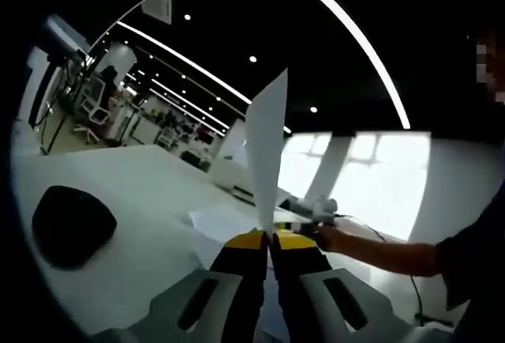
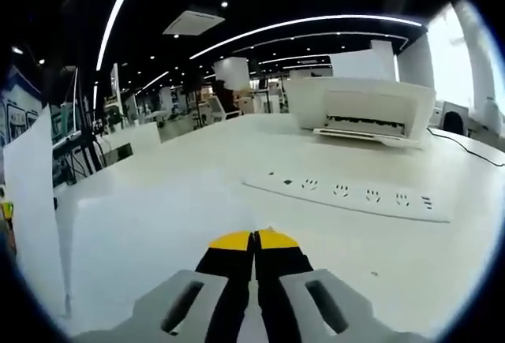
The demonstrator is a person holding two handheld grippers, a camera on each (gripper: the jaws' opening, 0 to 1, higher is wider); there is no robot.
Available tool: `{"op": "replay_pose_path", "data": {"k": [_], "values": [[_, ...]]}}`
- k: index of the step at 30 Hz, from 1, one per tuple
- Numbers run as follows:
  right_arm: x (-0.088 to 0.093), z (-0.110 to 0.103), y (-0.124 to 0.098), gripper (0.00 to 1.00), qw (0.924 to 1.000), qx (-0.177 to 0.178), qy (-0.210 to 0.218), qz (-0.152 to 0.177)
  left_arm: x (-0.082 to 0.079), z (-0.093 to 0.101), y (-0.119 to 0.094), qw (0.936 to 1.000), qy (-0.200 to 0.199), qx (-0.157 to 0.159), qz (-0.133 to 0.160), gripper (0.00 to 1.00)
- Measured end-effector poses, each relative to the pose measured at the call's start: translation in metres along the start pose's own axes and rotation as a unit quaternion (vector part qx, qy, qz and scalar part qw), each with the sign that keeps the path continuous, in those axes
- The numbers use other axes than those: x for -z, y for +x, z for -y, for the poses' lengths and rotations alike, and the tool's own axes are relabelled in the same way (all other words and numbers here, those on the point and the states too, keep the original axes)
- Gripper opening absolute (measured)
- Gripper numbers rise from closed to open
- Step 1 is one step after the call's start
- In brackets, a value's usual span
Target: Organize the stack of printing papers by aligning and flattening the scattered papers on the table
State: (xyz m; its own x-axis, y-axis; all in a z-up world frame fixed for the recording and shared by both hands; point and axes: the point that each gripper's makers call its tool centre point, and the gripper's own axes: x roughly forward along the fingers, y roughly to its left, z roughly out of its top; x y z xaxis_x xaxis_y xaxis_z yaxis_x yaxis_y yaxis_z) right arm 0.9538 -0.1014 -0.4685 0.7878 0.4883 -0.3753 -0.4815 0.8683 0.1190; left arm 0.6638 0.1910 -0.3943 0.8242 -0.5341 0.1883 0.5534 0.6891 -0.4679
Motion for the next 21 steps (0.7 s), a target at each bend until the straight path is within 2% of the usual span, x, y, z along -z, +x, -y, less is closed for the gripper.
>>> {"op": "replay_pose_path", "data": {"k": [3,10,13,21], "values": [[-0.007,0.001,-0.005,0.0,1.0,0.003,-0.004,0.006,0.0,0.0,0.0,1.0,0.001,0.0,0.0,0.07],[-0.033,0.002,-0.026,0.0,0.9981,0.019,-0.049,0.031,0.0,0.0,0.0,1.0,0.001,0.0,0.001,0.07],[-0.043,0.002,-0.036,0.0,0.9977,0.02,-0.05,0.041,-0.001,0.0,0.0,1.0,0.001,-0.001,0.003,0.07],[-0.053,0.003,-0.056,0.0,0.9962,0.026,-0.067,0.048,-0.001,0.0,0.0,1.0,0.002,0.0,0.003,0.07]]}}
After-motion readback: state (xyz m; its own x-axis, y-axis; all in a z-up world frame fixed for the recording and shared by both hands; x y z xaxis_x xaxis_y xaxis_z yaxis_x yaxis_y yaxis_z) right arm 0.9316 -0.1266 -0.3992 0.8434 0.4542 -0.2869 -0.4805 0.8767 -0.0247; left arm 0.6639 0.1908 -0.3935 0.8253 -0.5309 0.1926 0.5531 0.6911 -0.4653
